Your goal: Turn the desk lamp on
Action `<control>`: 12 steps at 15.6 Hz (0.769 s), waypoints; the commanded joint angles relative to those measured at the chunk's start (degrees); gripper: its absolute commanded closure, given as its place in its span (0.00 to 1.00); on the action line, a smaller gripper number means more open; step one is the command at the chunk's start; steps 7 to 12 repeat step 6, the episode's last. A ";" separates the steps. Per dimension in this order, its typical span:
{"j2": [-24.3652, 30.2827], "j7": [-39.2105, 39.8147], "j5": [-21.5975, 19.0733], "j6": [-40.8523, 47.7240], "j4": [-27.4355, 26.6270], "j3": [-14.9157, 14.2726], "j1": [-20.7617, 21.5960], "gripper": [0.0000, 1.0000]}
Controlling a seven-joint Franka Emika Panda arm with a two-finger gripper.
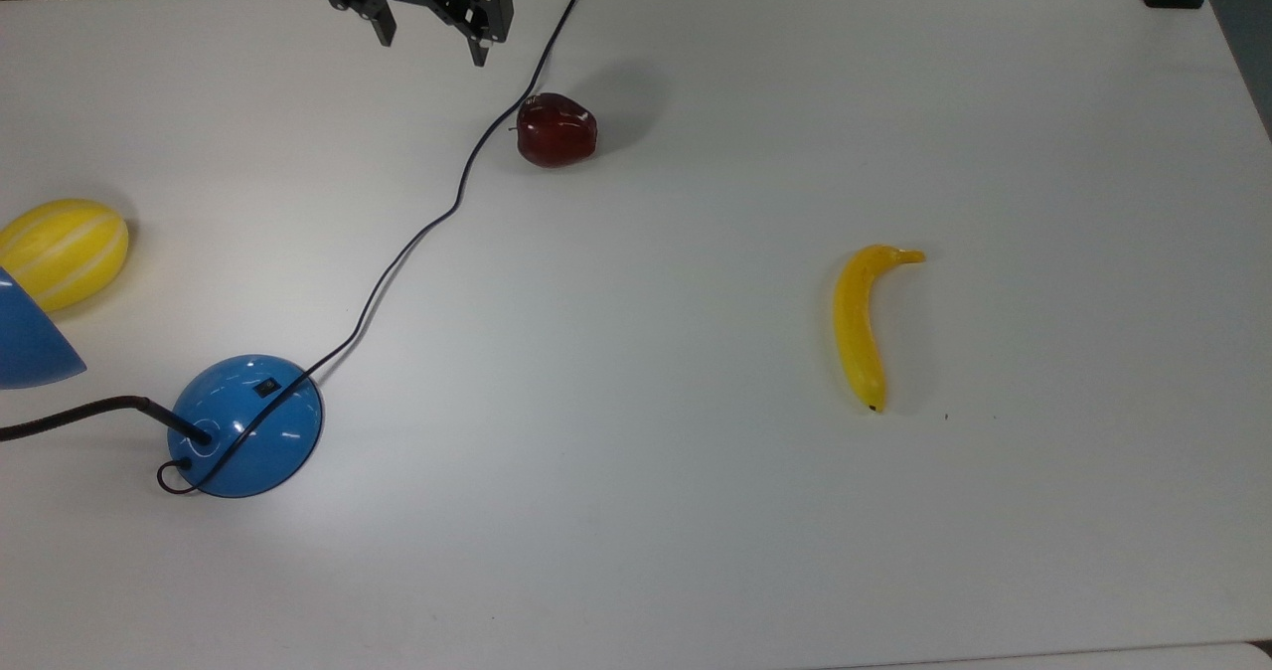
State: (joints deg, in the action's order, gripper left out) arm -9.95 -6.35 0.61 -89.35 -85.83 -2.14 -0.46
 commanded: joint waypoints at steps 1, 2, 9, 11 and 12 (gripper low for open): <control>2.22 2.04 -1.13 0.06 -1.36 -0.85 -0.33 0.00; 2.22 1.95 -0.87 0.32 -0.75 -1.02 -0.42 0.00; 3.71 0.81 -1.05 0.50 -1.01 -1.55 -0.60 0.00; 3.71 0.81 -1.05 0.50 -1.01 -1.55 -0.60 0.00; 3.71 0.81 -1.05 0.50 -1.01 -1.55 -0.60 0.00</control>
